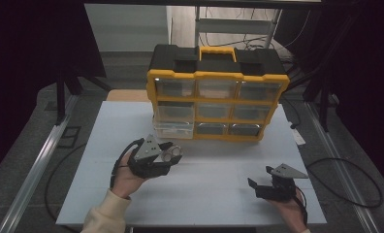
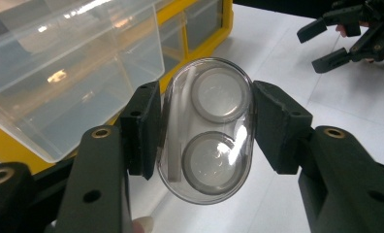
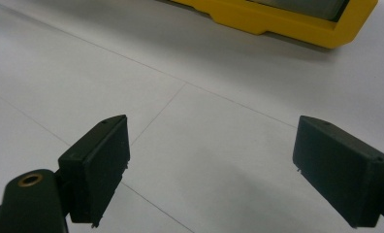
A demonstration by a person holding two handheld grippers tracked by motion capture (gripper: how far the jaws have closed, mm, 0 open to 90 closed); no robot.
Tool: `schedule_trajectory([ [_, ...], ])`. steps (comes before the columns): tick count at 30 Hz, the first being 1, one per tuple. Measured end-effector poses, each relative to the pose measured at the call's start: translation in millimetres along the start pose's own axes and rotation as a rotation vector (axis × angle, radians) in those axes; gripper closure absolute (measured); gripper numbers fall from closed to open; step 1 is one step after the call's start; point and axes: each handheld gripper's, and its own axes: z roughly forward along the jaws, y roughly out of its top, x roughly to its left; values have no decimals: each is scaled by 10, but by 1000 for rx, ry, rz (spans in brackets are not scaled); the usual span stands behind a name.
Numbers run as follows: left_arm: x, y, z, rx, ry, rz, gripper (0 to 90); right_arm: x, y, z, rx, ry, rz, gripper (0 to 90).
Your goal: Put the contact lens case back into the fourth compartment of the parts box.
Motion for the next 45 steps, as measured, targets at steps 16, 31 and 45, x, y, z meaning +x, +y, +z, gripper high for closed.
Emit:
schedule_trajectory([
  [16, 77, 88, -119, -29, 40, -26, 471, -8, 2, -15, -3, -3, 3, 141],
  [31, 122, 218, -219, -75, 67, -41, 472, -4, 3, -15, 0, -2, 2, 141],
  [45, 162, 256, -258, -87, 88, -47, 473, -6, 4, -17, -3, 0, 1, 141],
])
